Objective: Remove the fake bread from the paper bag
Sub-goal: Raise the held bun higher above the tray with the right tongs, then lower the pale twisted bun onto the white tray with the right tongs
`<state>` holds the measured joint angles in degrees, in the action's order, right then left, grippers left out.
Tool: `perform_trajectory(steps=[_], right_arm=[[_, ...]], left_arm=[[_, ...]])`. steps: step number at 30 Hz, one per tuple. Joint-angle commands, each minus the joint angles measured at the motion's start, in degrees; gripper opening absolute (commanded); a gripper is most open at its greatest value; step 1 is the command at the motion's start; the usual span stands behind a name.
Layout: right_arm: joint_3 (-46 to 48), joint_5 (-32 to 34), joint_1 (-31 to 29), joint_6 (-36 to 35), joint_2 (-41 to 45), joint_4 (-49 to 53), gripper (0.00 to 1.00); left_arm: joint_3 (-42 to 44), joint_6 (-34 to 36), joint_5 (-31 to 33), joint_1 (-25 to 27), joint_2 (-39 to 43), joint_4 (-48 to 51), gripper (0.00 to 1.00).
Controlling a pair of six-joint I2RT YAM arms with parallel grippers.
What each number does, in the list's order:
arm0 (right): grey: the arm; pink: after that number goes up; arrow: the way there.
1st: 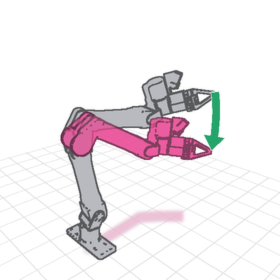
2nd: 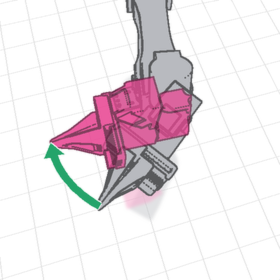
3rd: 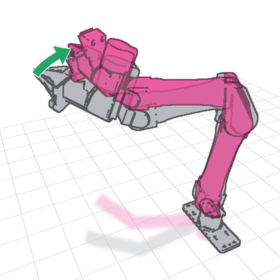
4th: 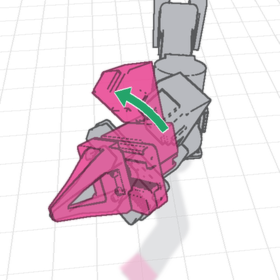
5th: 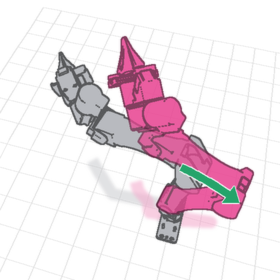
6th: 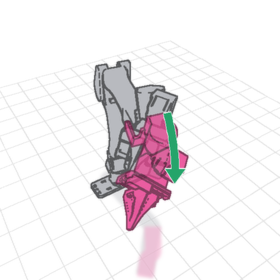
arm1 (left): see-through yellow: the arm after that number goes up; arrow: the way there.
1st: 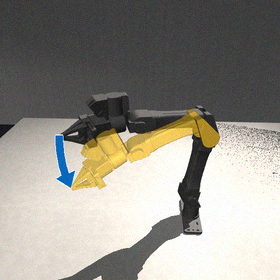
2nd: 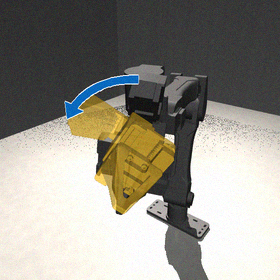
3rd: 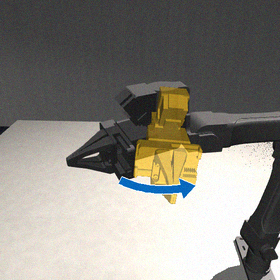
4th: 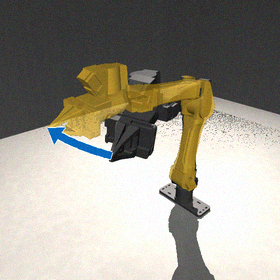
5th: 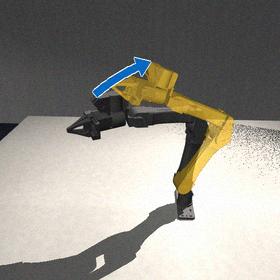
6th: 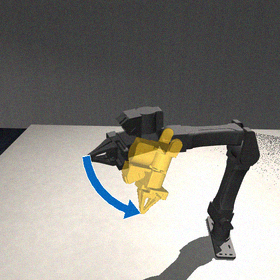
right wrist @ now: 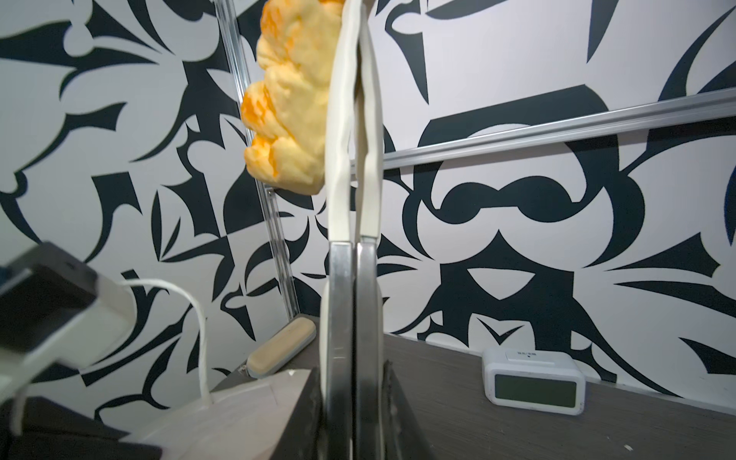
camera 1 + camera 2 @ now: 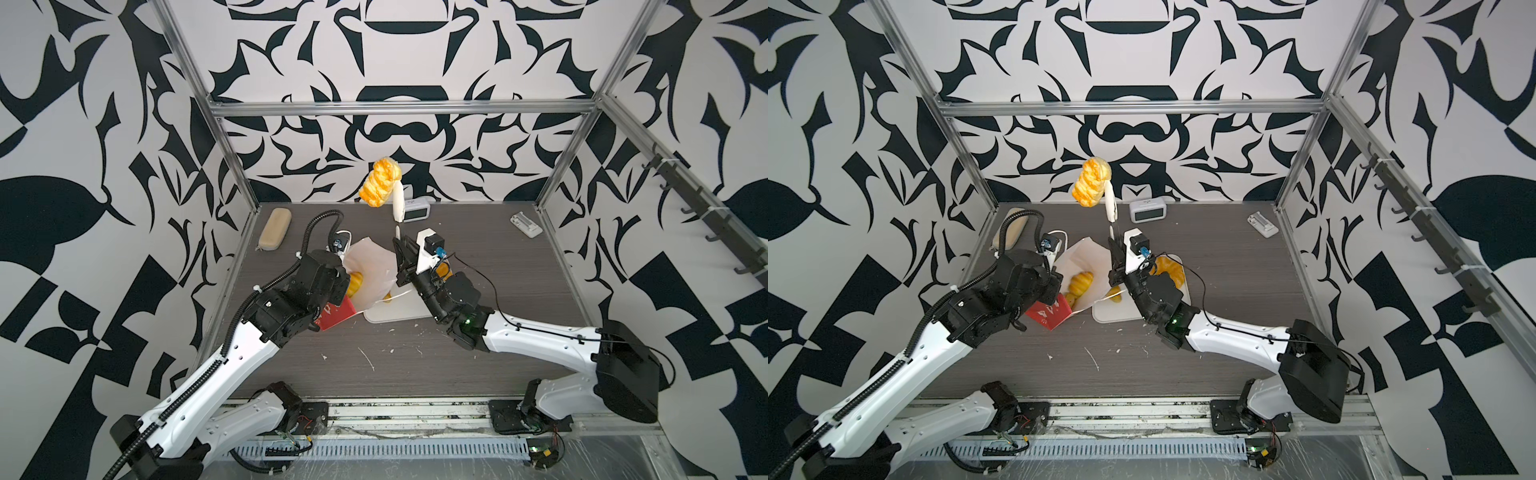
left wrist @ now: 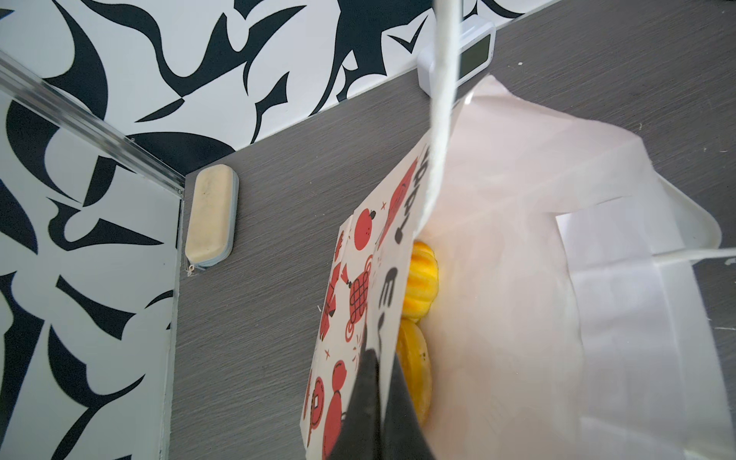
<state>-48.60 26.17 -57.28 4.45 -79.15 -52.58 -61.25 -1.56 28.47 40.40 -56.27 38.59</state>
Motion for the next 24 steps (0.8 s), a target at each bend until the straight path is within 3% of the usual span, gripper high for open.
perform_trajectory(steps=[1, 10, 16, 24], right_arm=[[-3.09, -1.67, 0.37, 1.98, 4.16, -4.90, 0.00], [-1.21, -0.29, 1.51, -0.58, 10.98, 0.20, 0.00], [-2.53, 2.11, 2.79, -0.28, 22.20, 22.53, 0.00], [-5.07, 2.18, 4.07, 5.76, 32.29, 54.43, 0.00]], left_arm=[[1.00, -0.99, -0.04, 0.02, -0.72, -0.65, 0.00], [1.06, -0.56, 0.68, 0.03, -1.05, -0.12, 0.00], [-0.22, 1.52, 3.70, 0.01, 0.27, 1.30, 0.00], [-2.07, 6.34, 7.16, -1.60, -0.33, 0.88, 0.00]])
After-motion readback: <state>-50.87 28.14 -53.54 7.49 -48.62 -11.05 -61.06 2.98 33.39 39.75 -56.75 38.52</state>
